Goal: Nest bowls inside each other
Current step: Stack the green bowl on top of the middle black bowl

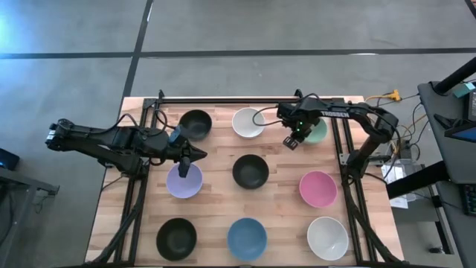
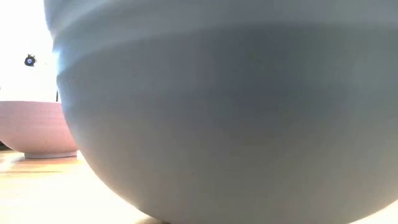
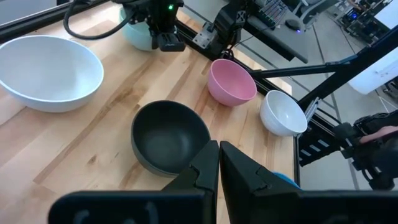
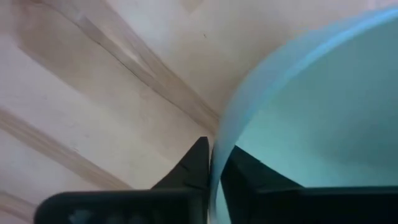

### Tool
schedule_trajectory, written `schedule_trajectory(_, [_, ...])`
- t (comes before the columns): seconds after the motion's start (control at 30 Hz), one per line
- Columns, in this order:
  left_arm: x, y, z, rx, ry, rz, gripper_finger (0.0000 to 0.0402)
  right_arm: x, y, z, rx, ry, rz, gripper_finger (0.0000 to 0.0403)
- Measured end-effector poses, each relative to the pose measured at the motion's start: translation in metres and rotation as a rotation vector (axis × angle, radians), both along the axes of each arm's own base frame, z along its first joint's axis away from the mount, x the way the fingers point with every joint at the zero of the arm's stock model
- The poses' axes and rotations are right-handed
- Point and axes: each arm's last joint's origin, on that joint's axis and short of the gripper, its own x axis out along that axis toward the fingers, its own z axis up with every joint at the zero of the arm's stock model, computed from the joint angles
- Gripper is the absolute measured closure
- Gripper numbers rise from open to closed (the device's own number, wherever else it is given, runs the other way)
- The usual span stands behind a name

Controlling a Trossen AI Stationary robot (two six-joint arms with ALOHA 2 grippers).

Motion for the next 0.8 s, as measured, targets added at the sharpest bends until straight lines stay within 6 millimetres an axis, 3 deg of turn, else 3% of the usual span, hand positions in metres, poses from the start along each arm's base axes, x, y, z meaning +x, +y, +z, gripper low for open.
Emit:
schedule_trajectory(0.47, [0.000,0.000,0.000,0.001,0.001,0.001,0.0402,-0.013,0.011,0.039,-0.010,-0.163,-0.012,0.0393])
schedule_trajectory(0.63, [0.000,0.000,0.000,0.002,0.001,0.004,0.0402,-0.024,0.022,0.070,-0.003,-0.327,-0.006,0.0393])
schedule_trajectory(0.8, [0.001,0.000,-0.001,0.010,0.003,0.000,0.0402,-0.035,0.049,0.108,-0.072,-0.543,0.051,0.0394])
